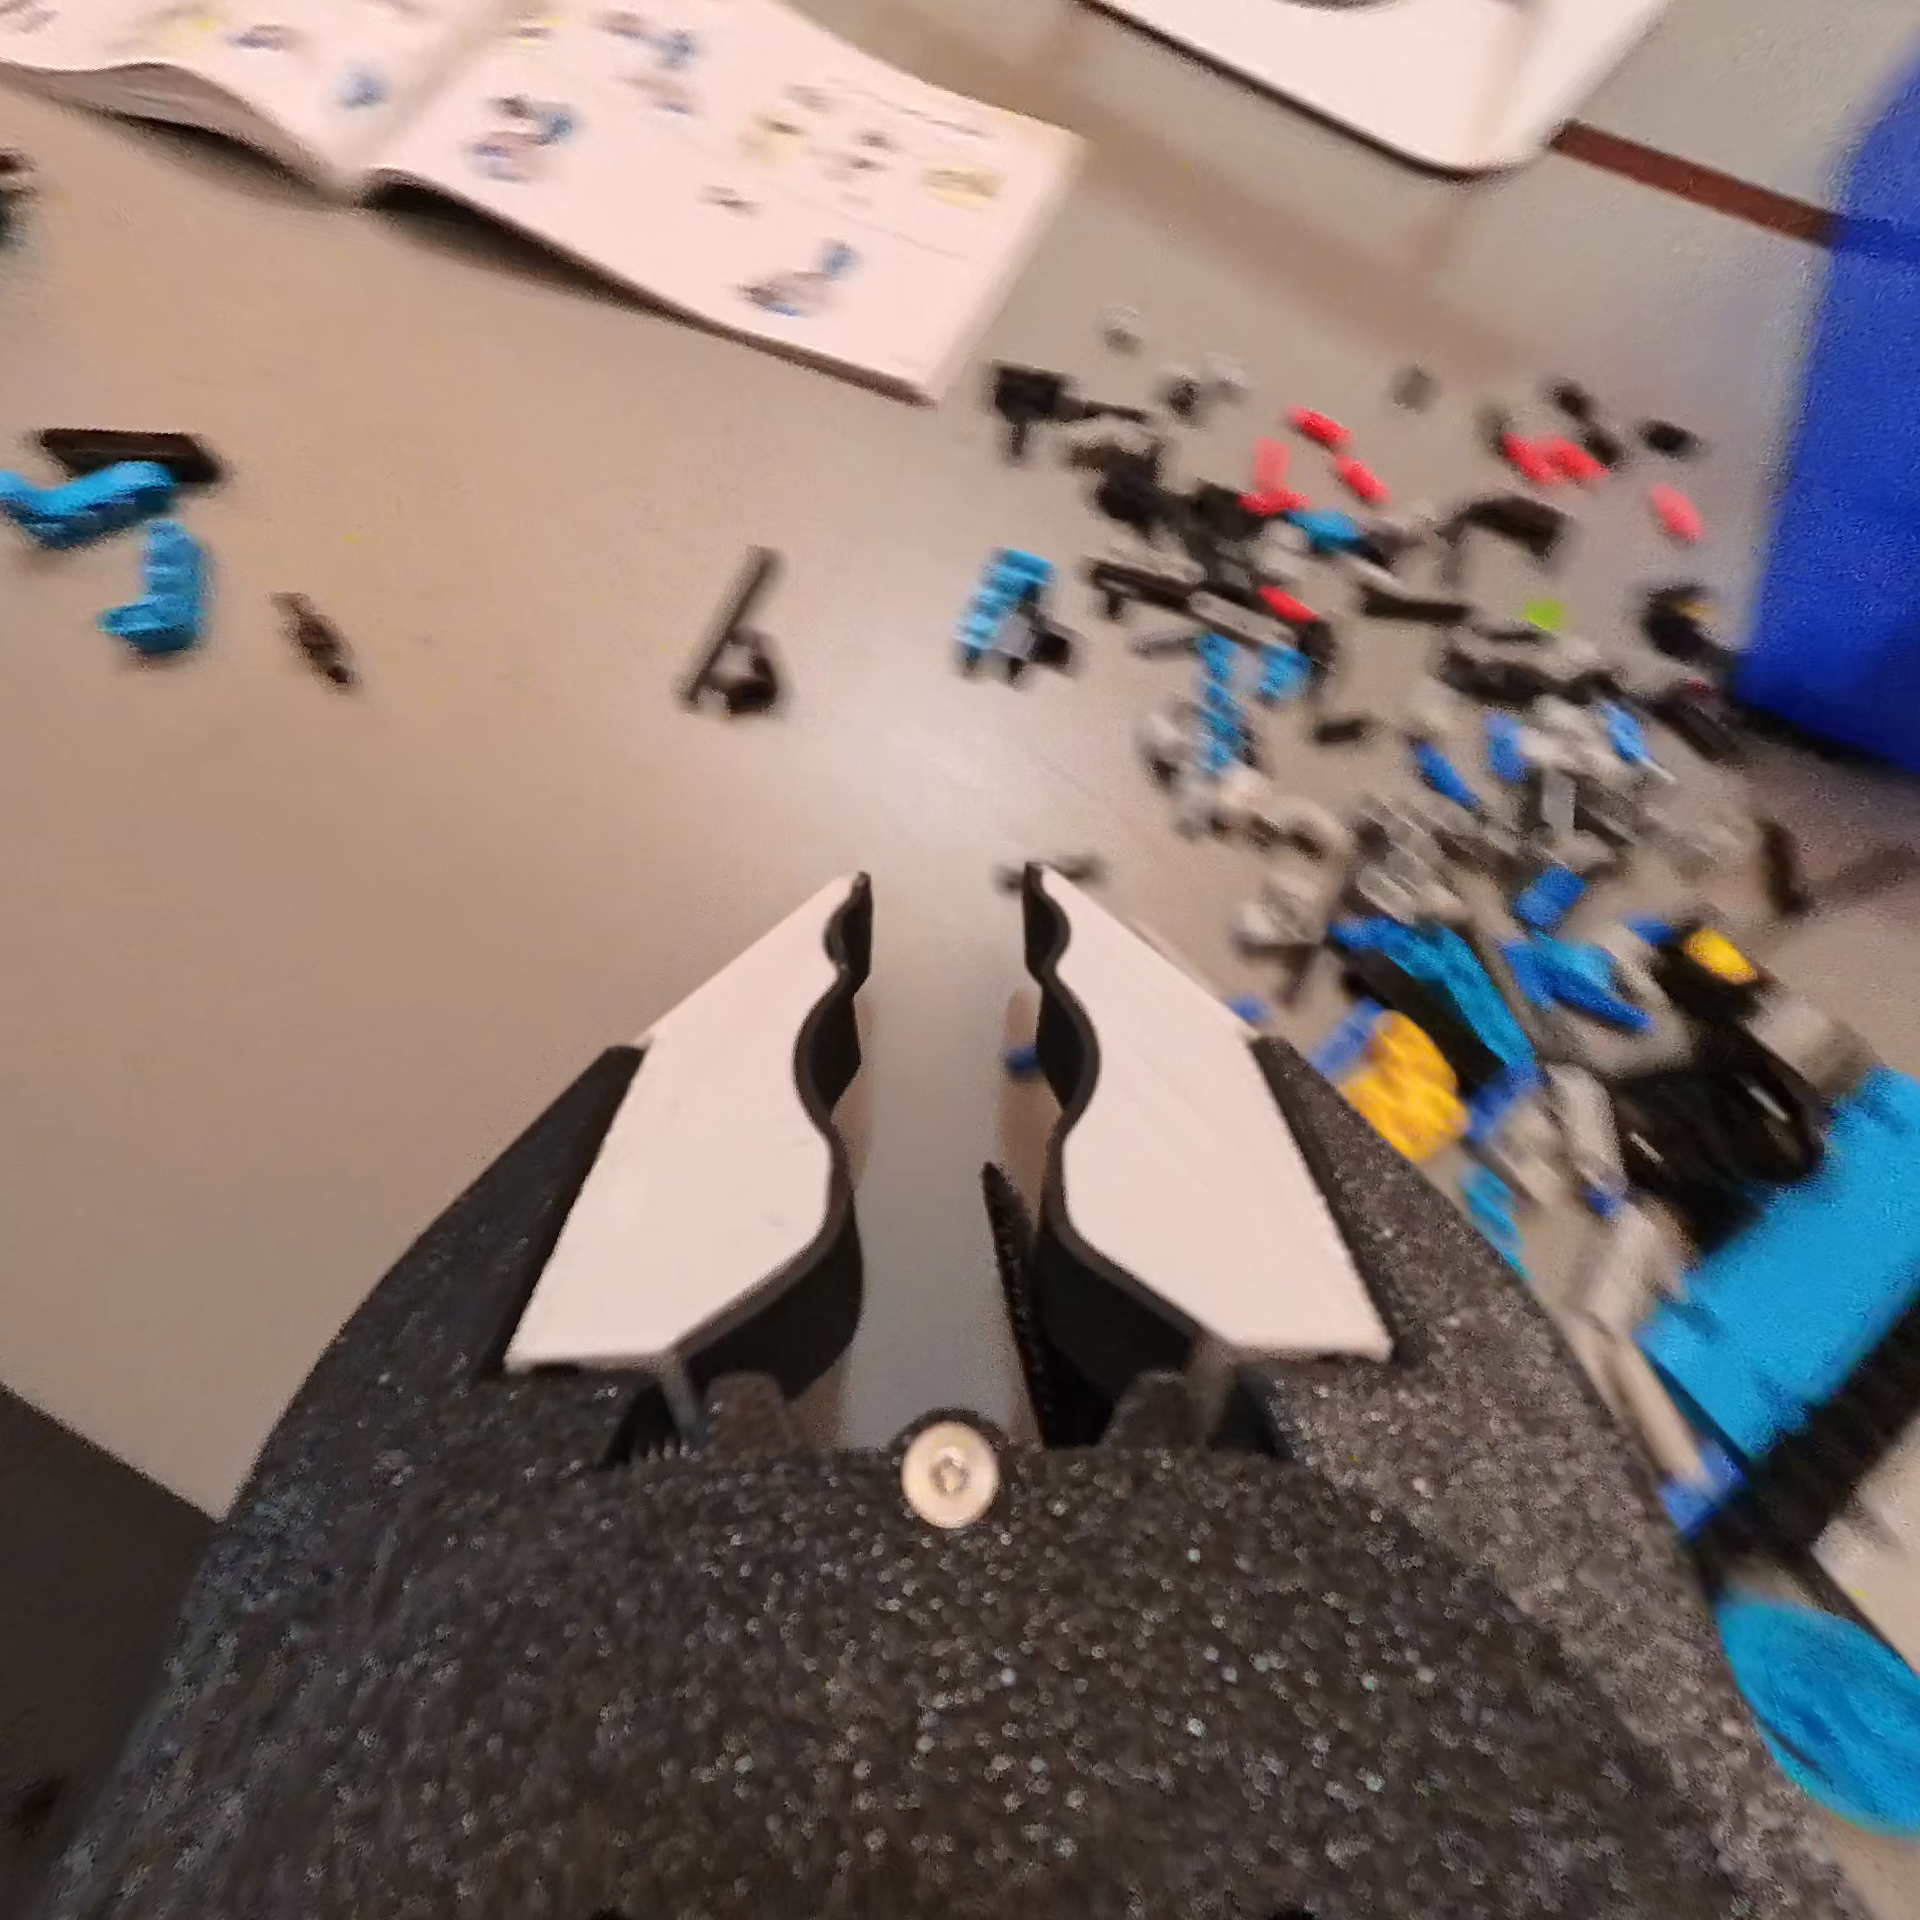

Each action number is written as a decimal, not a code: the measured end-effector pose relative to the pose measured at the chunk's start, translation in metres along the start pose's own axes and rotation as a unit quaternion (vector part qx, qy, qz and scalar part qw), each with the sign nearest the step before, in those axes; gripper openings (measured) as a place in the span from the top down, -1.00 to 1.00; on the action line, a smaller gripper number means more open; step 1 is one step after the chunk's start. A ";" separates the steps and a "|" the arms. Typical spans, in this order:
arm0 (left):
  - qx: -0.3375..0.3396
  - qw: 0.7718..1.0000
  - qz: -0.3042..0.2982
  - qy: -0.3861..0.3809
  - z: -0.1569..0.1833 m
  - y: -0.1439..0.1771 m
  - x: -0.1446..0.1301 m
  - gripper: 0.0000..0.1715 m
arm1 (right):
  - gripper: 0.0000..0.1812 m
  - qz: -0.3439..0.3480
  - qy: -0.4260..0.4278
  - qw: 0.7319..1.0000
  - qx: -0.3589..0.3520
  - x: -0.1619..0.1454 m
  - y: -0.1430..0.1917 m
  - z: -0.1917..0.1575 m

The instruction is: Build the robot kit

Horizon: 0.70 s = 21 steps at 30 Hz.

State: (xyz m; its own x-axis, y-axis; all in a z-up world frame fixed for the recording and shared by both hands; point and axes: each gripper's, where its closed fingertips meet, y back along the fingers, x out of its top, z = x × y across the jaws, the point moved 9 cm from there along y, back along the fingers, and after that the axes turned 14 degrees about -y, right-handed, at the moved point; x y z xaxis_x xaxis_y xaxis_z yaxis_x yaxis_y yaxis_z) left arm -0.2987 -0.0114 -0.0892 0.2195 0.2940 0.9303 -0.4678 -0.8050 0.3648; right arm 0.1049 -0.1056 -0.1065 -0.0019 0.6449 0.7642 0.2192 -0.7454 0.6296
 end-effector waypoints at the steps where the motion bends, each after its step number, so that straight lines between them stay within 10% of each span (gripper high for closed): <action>1: 0.000 1.000 0.000 -0.002 0.000 0.000 0.000 0.66 | 0.68 0.004 -0.016 1.000 -0.015 -0.003 0.008 0.013; 21: -0.002 1.000 -0.001 -0.012 0.002 0.000 0.000 0.66 | 0.91 -0.062 0.003 0.998 -0.005 -0.020 0.005 0.022</action>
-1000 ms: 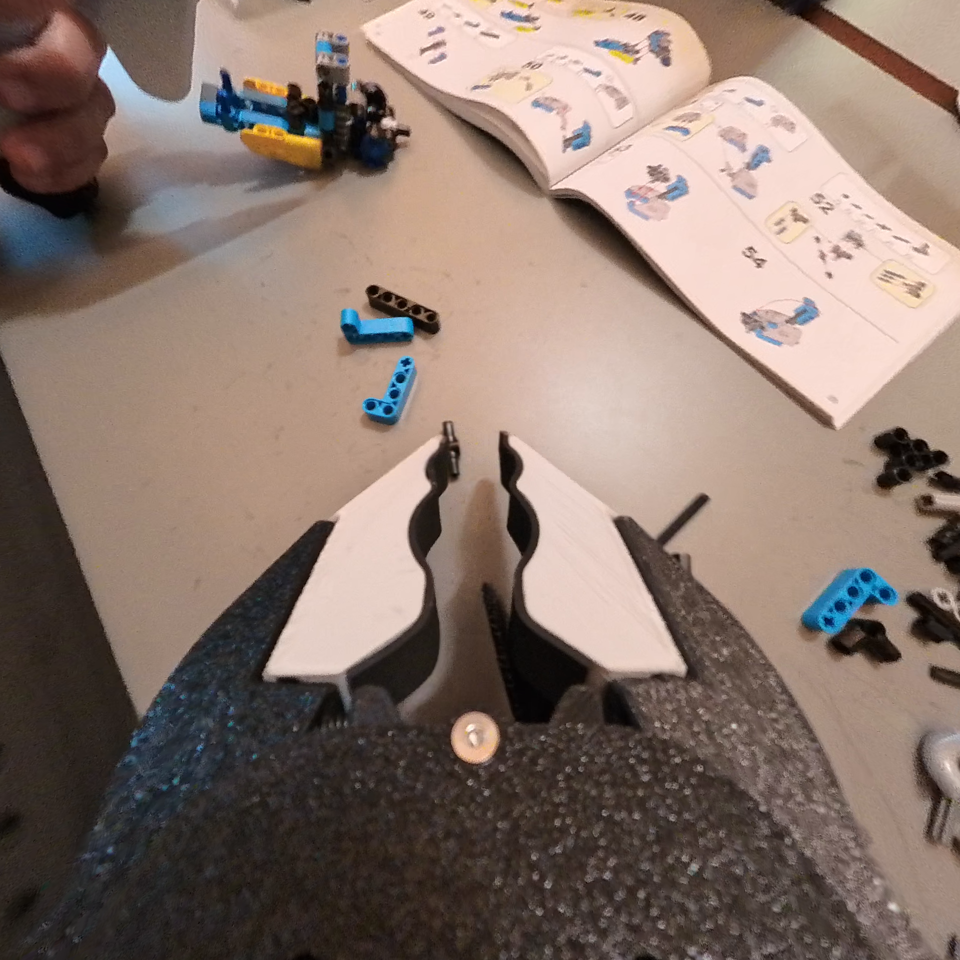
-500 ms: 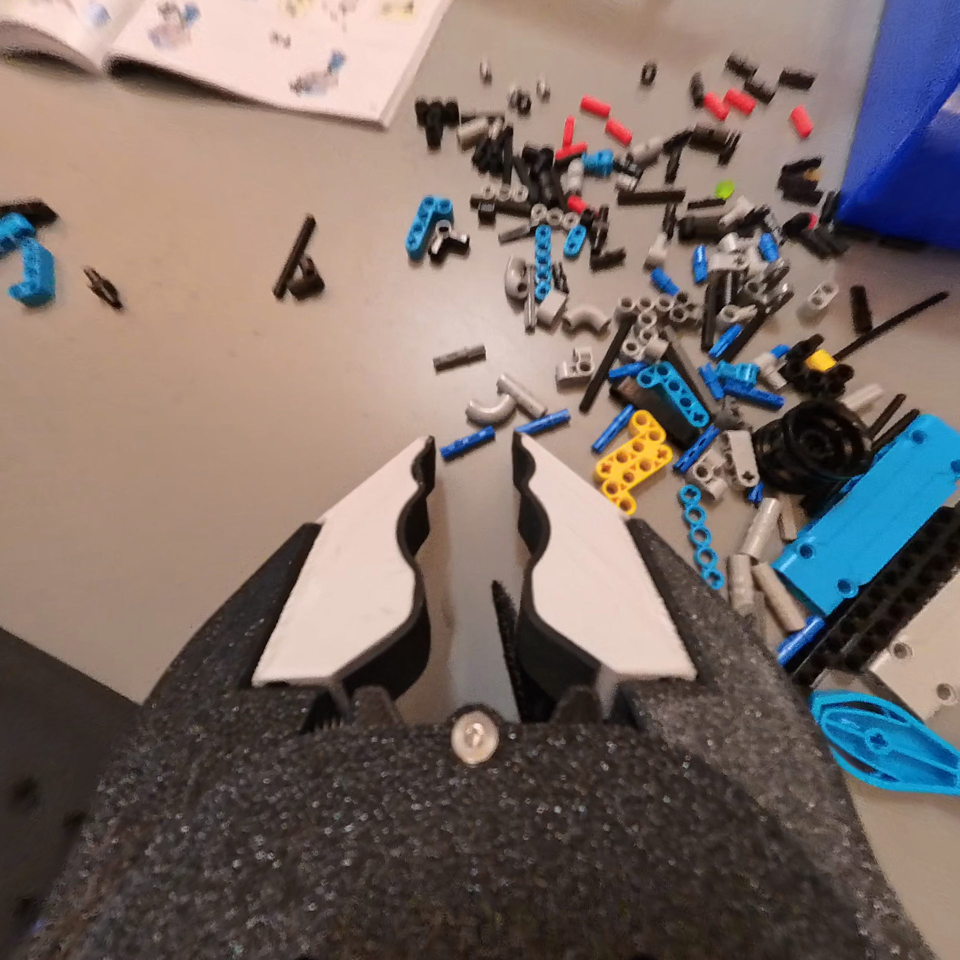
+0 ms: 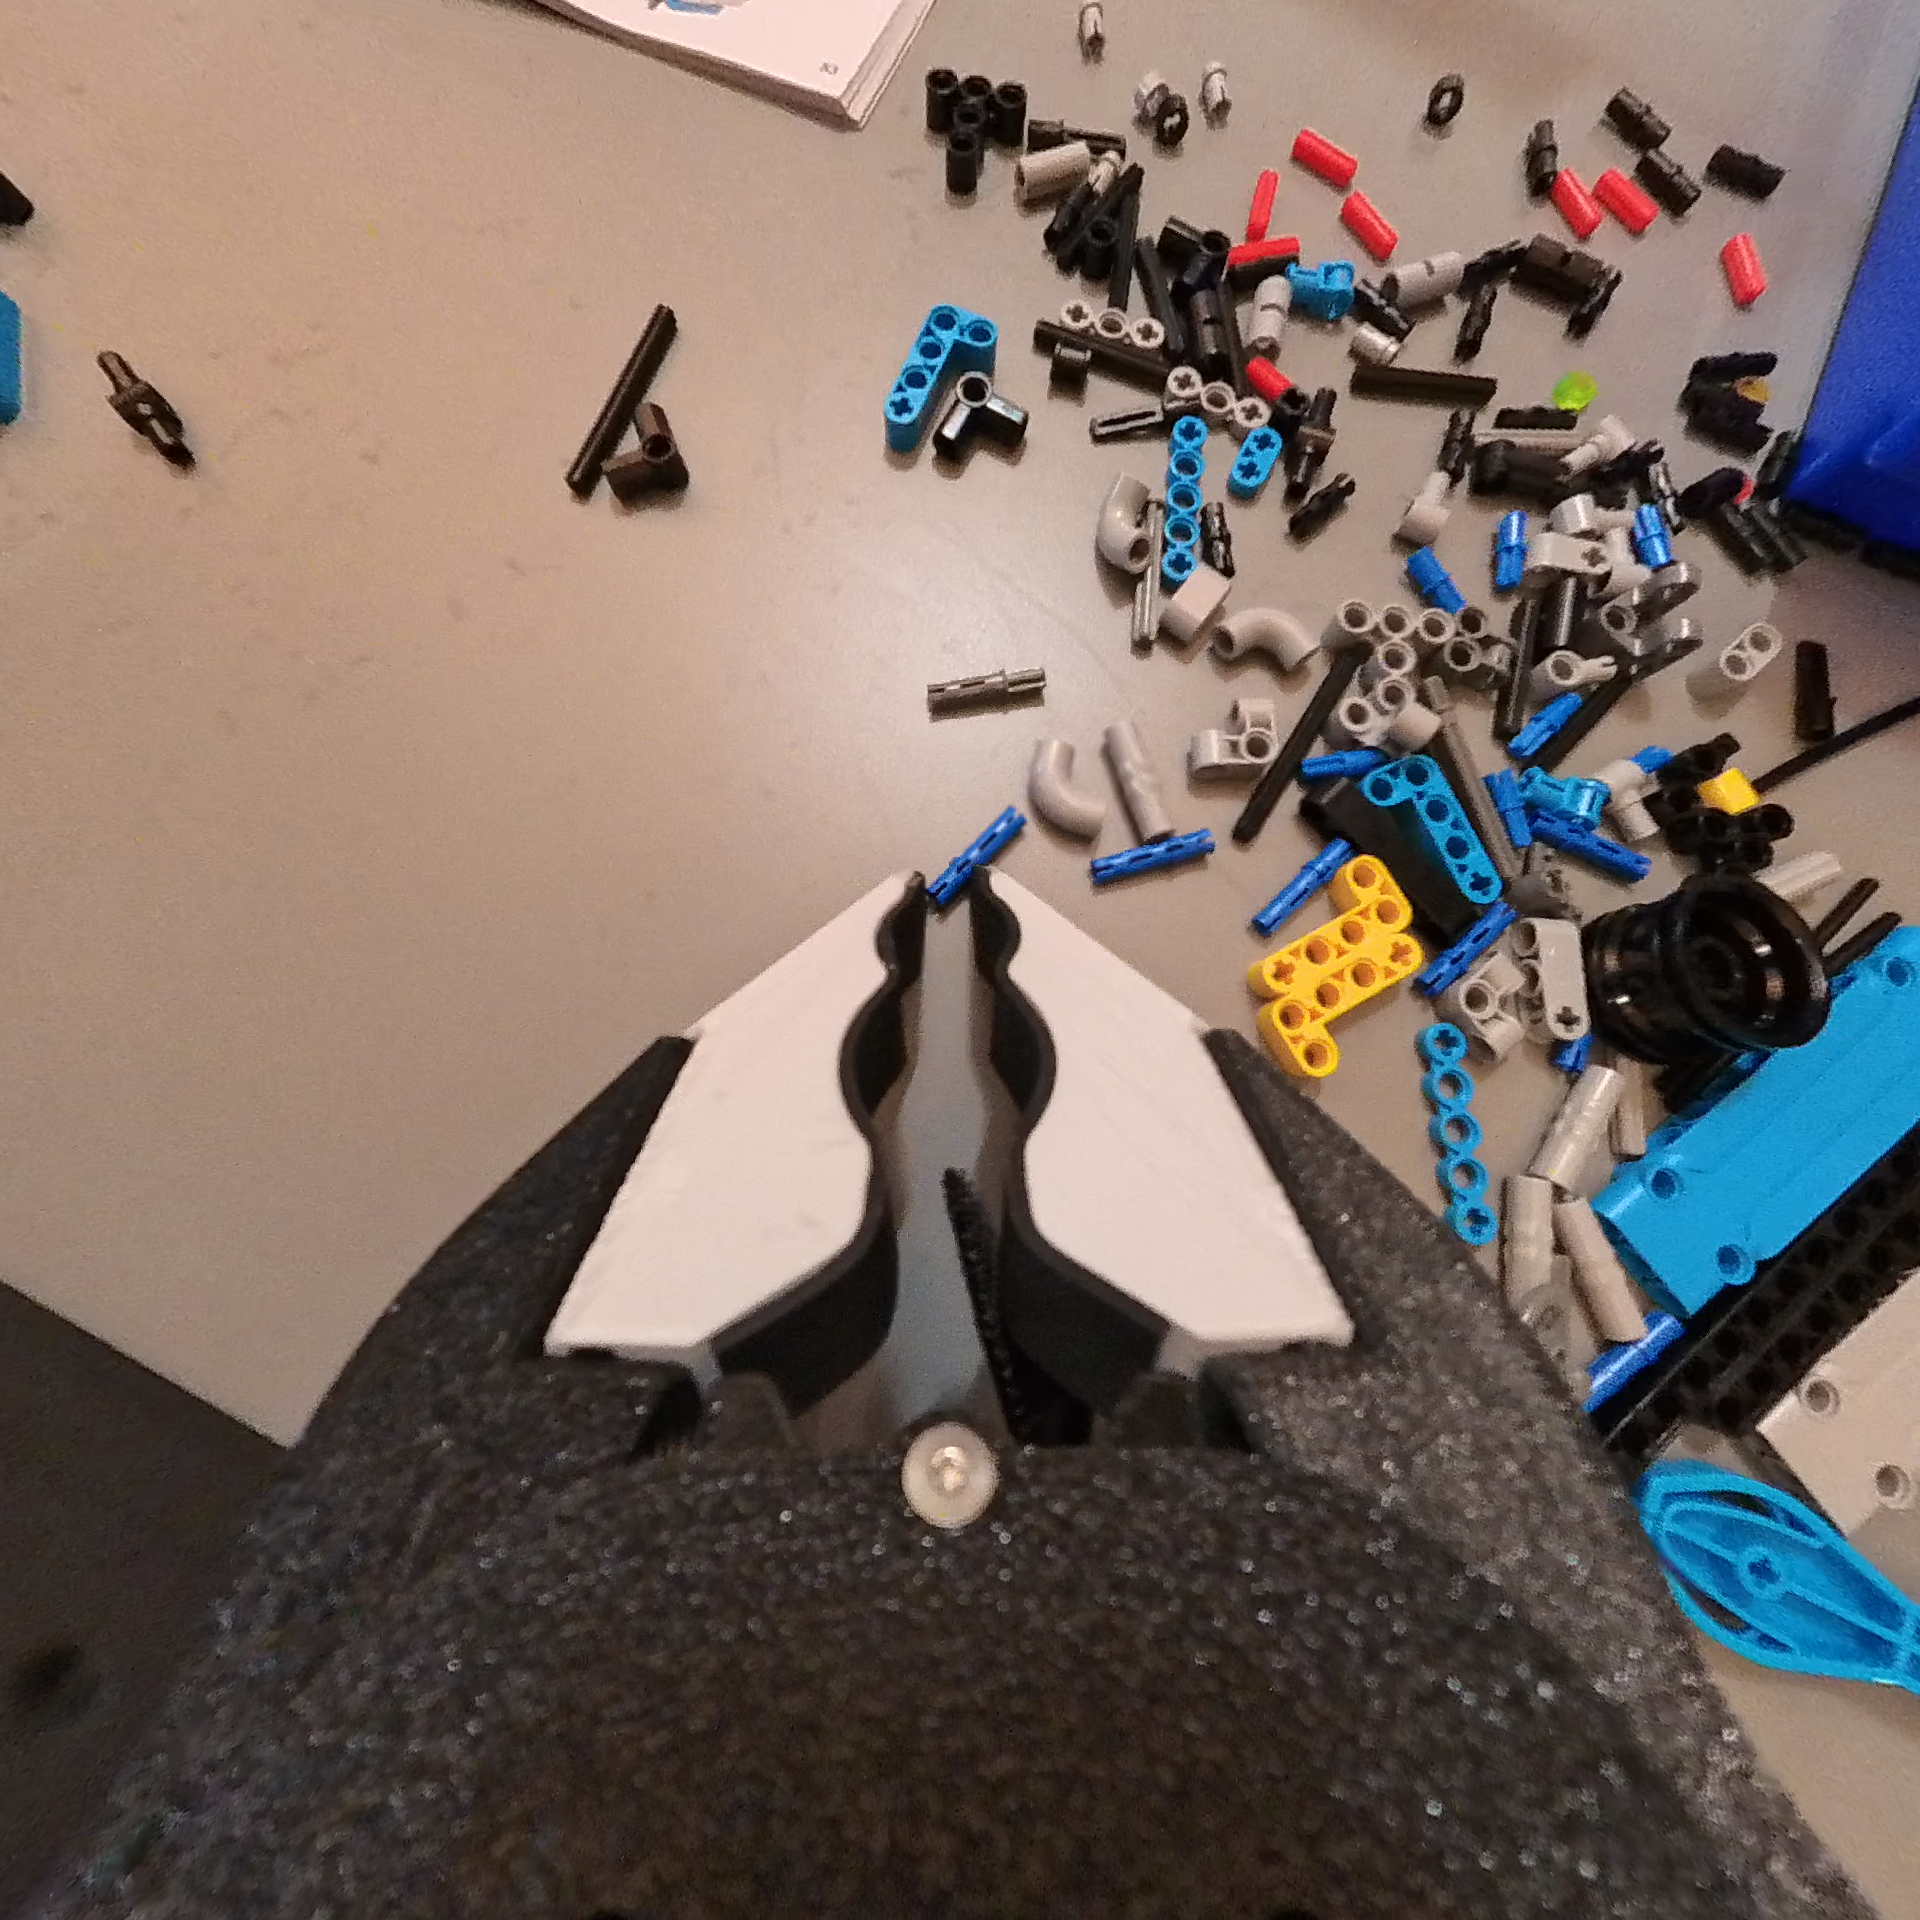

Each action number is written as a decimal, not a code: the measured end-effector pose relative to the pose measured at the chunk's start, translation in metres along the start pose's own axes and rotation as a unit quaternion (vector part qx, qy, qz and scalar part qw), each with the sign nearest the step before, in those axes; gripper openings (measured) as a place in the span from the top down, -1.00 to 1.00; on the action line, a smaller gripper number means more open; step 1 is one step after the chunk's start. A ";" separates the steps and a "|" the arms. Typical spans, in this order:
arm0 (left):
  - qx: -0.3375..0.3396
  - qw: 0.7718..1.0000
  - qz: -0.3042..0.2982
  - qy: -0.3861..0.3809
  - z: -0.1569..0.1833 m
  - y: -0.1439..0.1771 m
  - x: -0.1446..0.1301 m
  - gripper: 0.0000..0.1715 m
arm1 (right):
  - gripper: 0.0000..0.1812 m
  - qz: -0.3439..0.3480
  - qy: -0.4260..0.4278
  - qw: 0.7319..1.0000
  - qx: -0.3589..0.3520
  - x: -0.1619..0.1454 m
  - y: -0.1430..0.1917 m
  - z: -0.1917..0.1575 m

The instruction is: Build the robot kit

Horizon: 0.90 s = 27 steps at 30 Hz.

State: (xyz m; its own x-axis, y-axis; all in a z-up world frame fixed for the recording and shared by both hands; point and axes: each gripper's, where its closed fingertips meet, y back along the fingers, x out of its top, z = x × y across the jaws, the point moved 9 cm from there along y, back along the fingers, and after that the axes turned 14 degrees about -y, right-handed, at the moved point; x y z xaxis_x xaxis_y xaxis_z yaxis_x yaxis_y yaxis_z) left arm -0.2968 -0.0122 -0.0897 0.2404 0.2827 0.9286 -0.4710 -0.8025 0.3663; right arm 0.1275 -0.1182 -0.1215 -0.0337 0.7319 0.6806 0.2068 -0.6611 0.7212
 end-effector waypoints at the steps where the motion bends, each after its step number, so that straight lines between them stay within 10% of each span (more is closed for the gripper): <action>1: -0.007 1.000 0.002 -0.001 0.002 0.000 0.001 0.66 | 0.91 -0.001 0.006 1.000 -0.004 0.001 0.000 -0.001; 7: -0.192 0.977 0.049 0.077 0.037 0.002 0.012 0.66 | 0.95 0.059 0.084 0.993 0.061 0.022 0.002 -0.053; 15: -0.400 0.867 0.028 0.297 0.080 -0.009 0.006 0.66 | 0.95 0.136 0.145 0.951 0.237 0.068 -0.021 -0.165; 27: -0.401 0.879 0.022 0.256 0.081 -0.009 0.005 0.95 | 0.96 0.133 0.168 0.934 0.284 0.071 -0.026 -0.201</action>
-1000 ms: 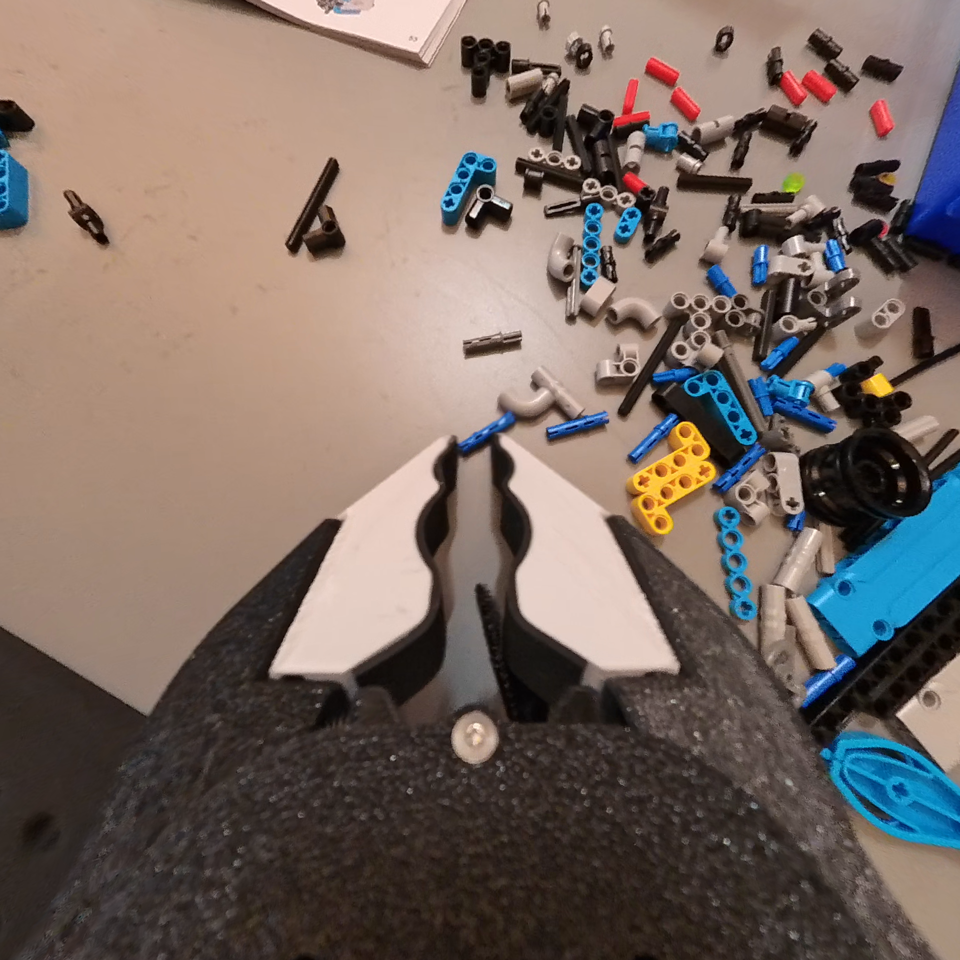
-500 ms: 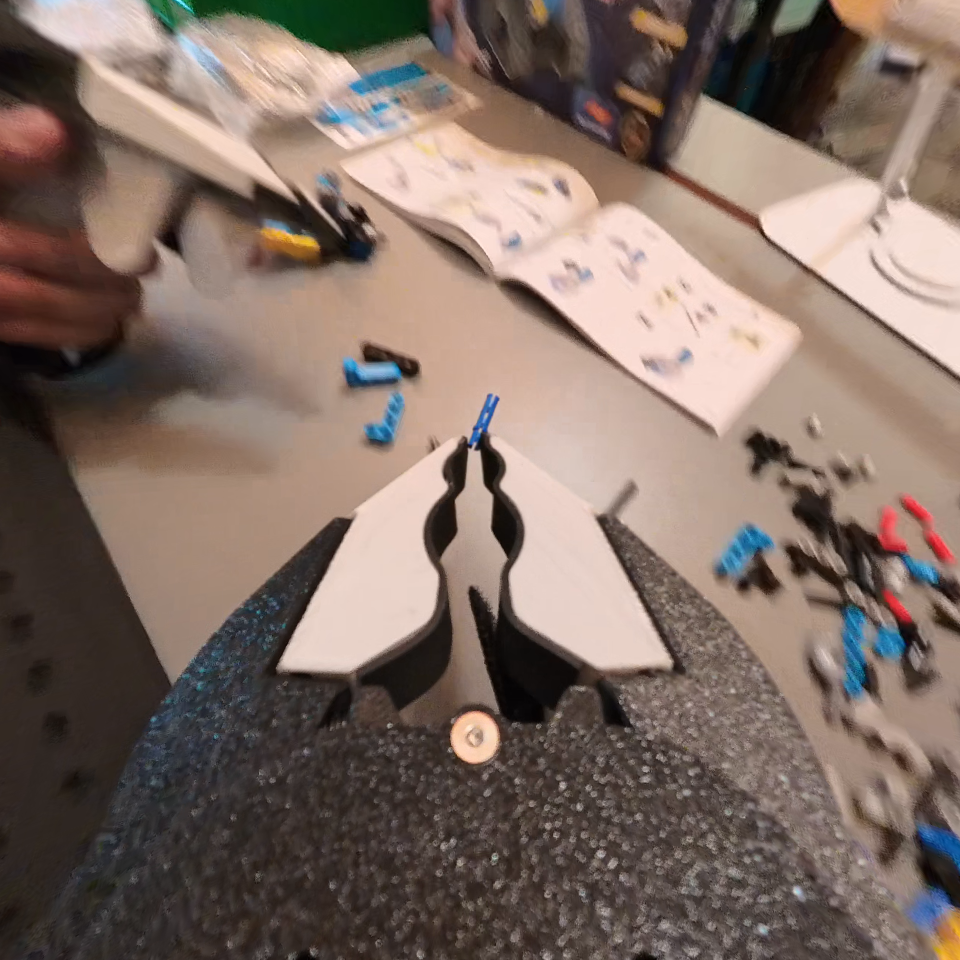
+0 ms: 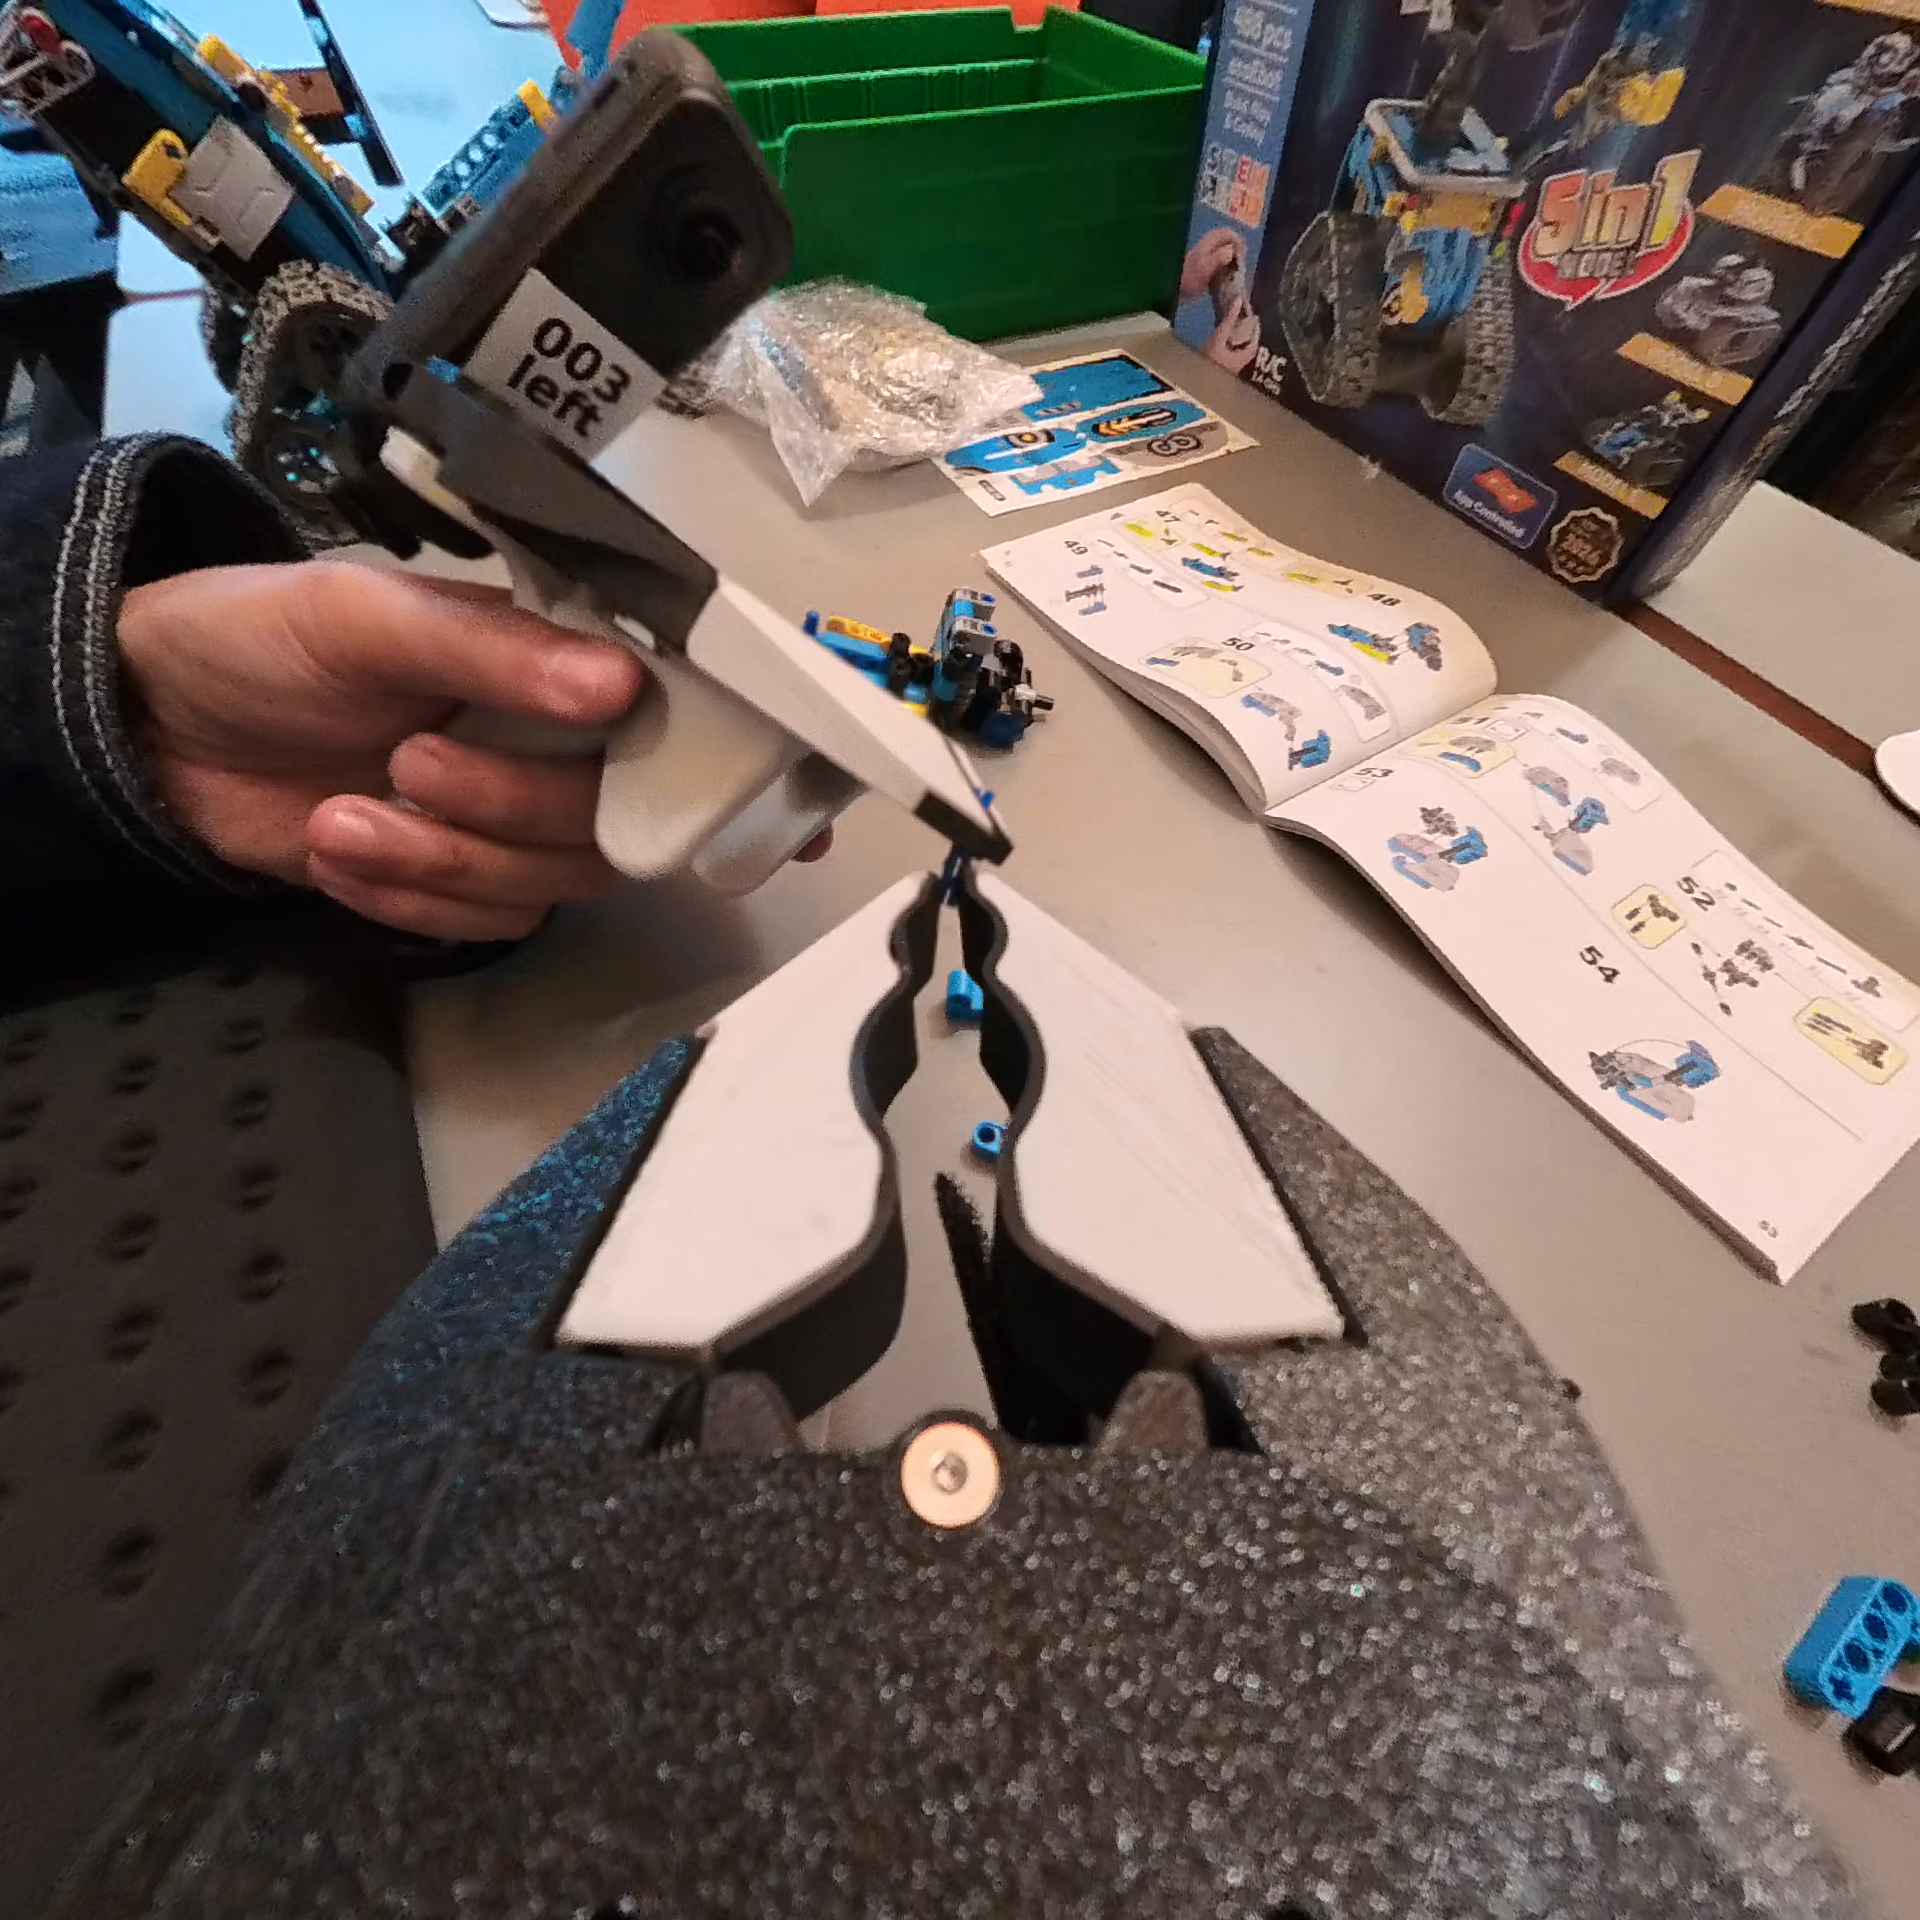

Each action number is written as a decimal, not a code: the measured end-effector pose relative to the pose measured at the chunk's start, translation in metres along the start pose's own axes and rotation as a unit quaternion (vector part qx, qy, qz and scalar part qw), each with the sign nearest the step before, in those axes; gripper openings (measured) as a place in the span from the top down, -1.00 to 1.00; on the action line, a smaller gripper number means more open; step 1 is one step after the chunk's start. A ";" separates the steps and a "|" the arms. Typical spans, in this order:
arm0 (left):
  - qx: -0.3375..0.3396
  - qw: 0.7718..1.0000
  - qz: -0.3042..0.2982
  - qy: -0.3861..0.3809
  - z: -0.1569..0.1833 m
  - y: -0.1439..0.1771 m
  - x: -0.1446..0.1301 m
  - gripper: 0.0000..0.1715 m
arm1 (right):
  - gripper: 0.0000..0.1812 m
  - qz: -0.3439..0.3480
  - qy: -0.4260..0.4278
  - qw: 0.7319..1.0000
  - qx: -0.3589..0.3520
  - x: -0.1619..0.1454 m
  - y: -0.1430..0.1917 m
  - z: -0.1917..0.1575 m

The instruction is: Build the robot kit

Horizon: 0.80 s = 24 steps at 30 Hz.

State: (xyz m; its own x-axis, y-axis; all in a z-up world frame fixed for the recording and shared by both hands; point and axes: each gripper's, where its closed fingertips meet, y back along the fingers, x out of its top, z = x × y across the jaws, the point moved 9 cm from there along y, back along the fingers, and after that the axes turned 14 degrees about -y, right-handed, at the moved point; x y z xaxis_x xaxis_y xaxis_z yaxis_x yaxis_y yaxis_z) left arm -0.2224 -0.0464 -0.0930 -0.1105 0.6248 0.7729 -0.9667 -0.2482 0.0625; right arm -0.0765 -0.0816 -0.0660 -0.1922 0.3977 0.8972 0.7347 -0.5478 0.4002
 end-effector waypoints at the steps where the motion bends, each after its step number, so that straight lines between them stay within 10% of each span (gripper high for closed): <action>1: 0.029 0.999 -0.016 -0.016 -0.003 0.000 -0.001 0.96 | 0.94 0.004 -0.003 1.000 -0.004 -0.001 0.002 0.002; 4: 0.137 0.981 -0.043 -0.132 -0.006 0.009 0.004 0.96 | 0.89 0.000 -0.012 0.999 -0.033 -0.006 0.012 0.020; 10: 0.341 0.833 -0.207 -0.383 -0.015 0.002 -0.012 0.95 | 0.87 -0.003 -0.070 0.985 -0.159 -0.031 0.066 0.079; 24: 0.361 0.837 -0.254 -0.324 -0.032 0.001 -0.016 0.78 | 0.73 -0.125 -0.159 0.910 -0.362 -0.102 0.165 0.134</action>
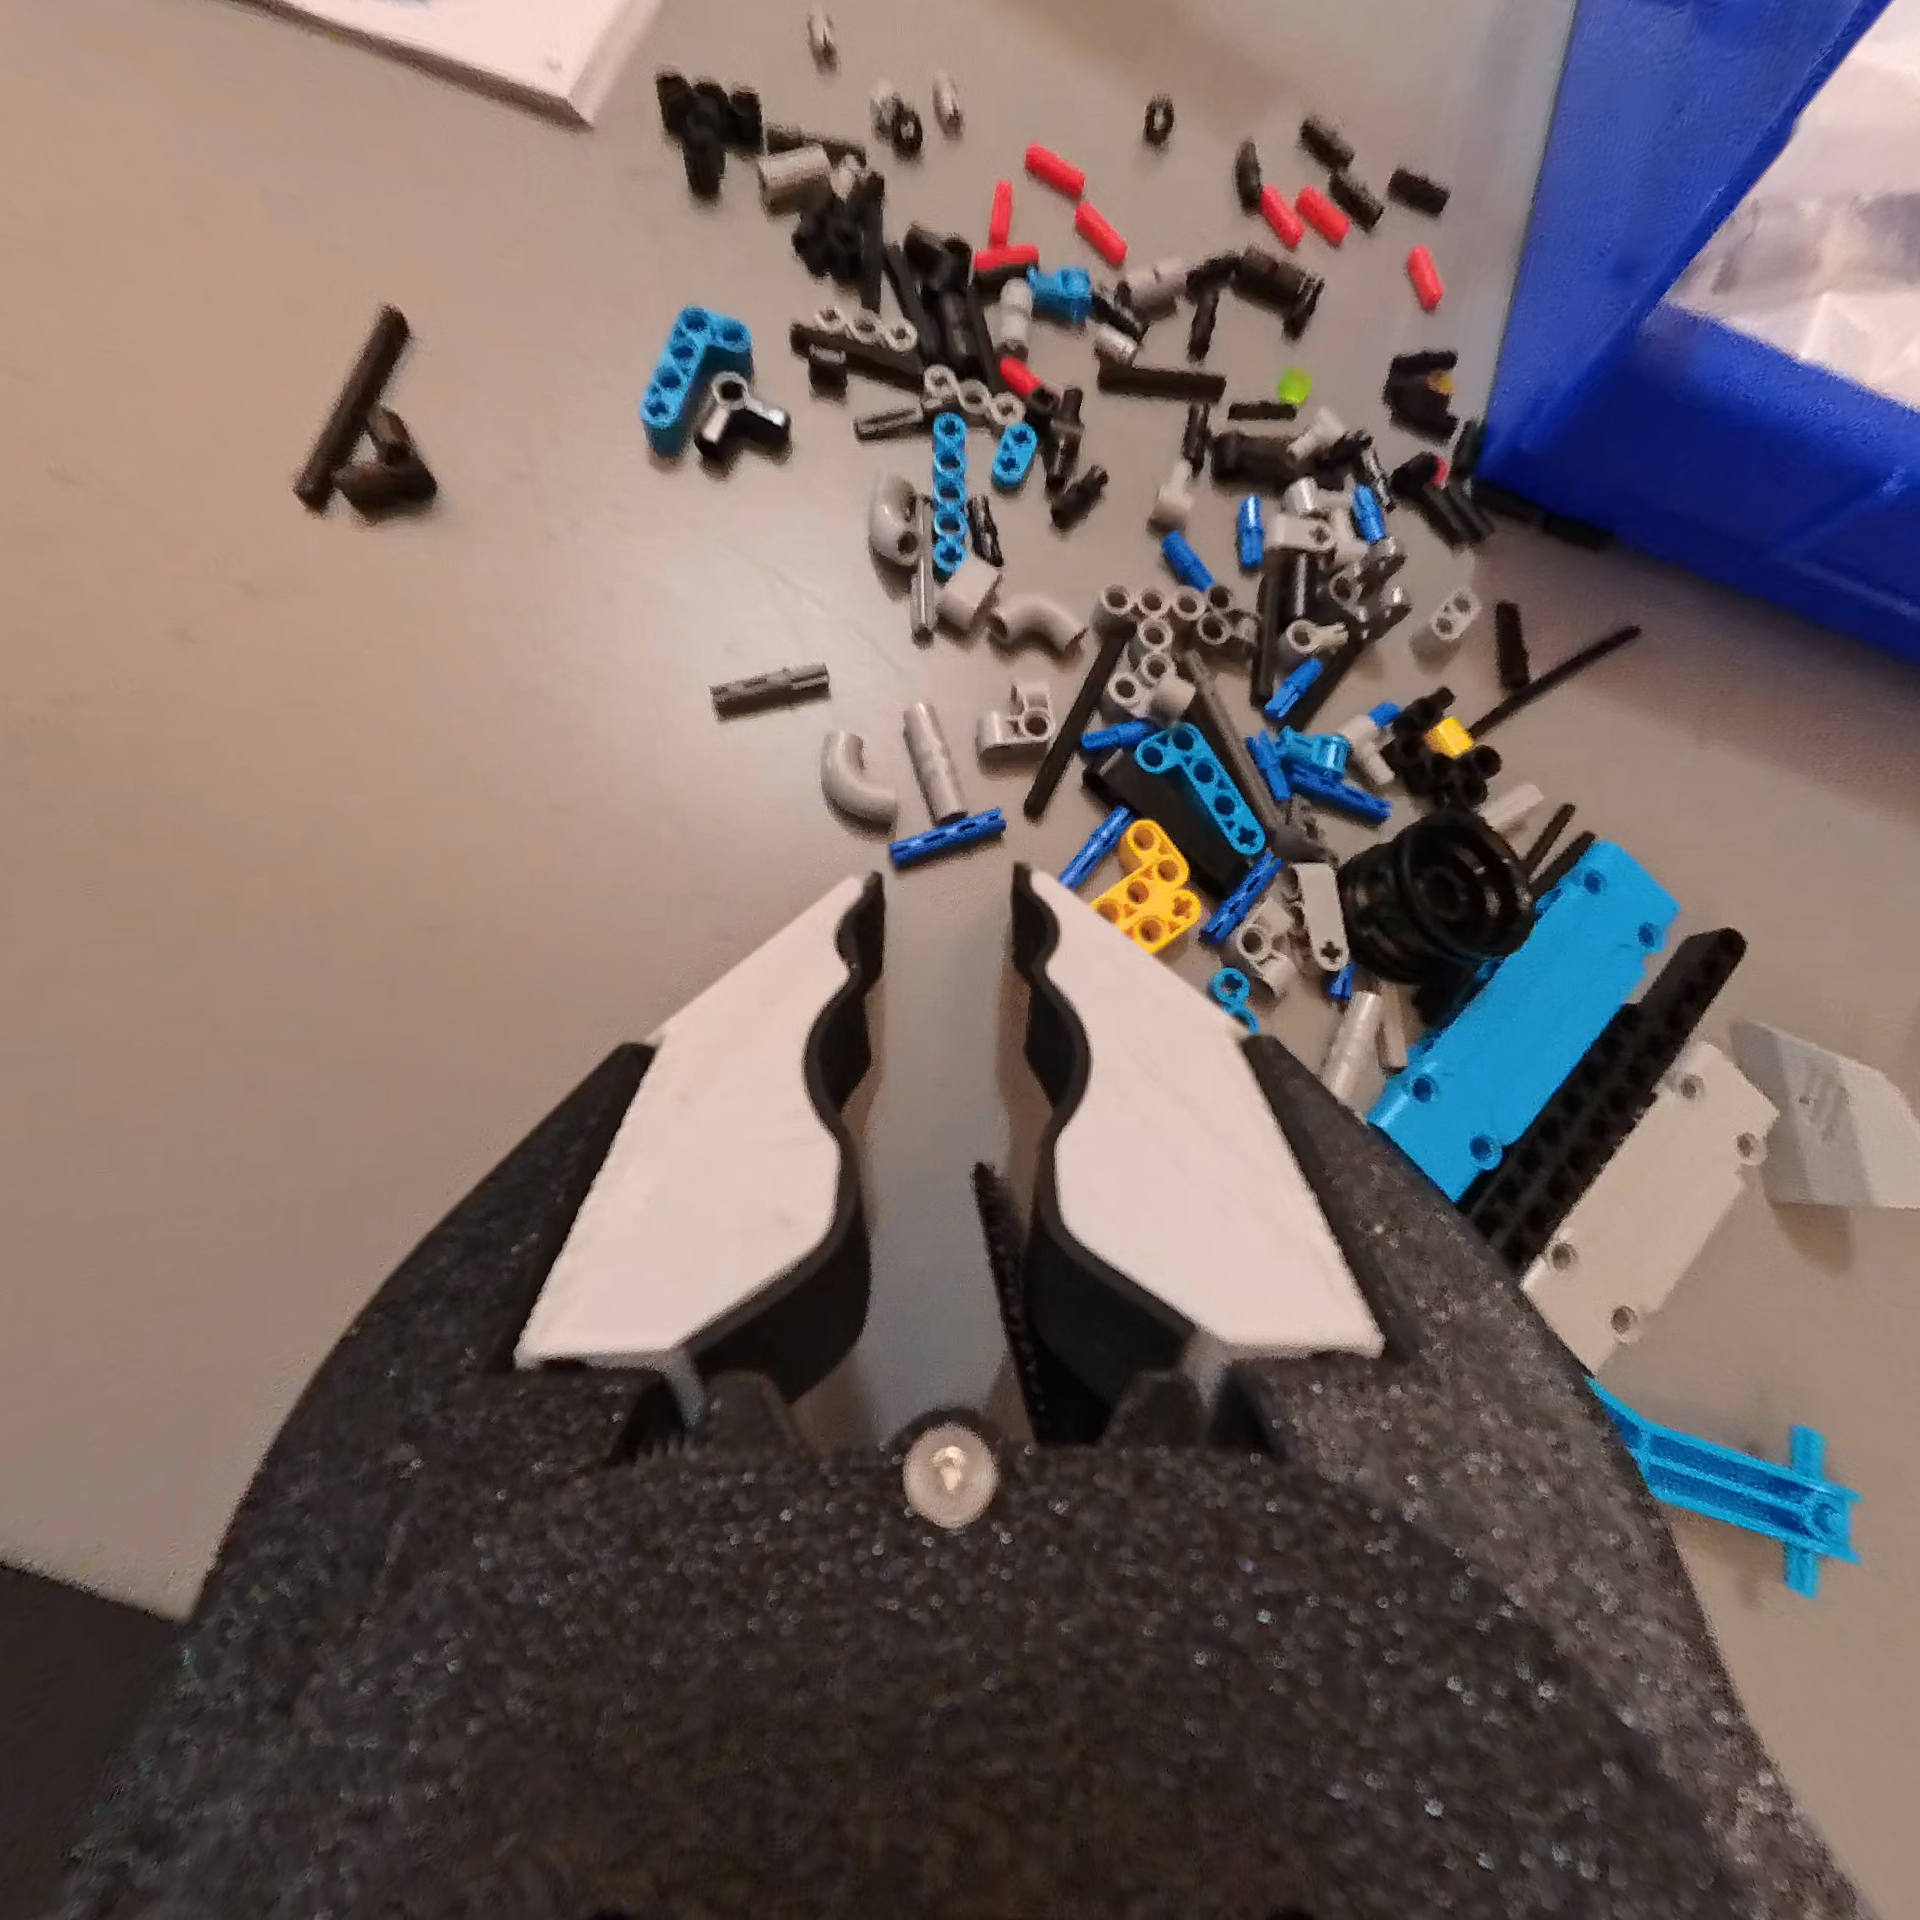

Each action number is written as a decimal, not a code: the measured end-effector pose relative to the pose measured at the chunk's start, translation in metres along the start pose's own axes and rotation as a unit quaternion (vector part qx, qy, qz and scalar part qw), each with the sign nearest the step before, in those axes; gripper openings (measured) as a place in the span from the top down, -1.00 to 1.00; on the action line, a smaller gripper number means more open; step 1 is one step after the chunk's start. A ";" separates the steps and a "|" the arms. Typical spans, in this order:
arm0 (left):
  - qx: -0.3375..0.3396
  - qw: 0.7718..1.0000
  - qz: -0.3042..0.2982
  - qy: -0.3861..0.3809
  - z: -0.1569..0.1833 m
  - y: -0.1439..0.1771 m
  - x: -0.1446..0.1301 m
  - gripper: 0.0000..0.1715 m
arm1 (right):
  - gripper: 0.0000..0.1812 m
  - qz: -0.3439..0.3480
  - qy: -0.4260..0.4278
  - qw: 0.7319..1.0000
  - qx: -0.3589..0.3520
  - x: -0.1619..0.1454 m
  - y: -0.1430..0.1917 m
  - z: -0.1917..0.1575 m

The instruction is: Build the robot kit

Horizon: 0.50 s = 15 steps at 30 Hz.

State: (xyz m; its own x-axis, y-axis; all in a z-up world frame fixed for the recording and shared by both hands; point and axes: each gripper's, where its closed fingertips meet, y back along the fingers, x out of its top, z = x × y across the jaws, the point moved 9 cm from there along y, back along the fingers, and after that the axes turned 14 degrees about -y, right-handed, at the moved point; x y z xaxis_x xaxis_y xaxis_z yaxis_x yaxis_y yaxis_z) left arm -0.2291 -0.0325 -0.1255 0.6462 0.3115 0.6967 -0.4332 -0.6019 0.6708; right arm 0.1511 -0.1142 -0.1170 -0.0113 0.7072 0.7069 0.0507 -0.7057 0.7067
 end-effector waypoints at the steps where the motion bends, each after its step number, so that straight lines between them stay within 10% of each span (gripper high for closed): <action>1: 0.002 1.000 0.003 0.002 -0.001 0.001 0.000 0.71 | 0.74 -0.005 -0.002 1.000 0.006 -0.002 -0.003 0.000; 15: -0.003 0.994 0.105 0.023 0.000 0.017 0.014 0.67 | 0.85 -0.002 -0.050 0.996 0.079 0.003 -0.014 0.011</action>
State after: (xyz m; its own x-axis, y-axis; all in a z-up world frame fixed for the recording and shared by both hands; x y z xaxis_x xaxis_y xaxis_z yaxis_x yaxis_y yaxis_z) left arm -0.2272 -0.0390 -0.1041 0.5121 0.2124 0.8323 -0.5591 -0.6531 0.5107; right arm 0.1618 -0.1017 -0.1246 0.0877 0.7161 0.6925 0.2082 -0.6930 0.6902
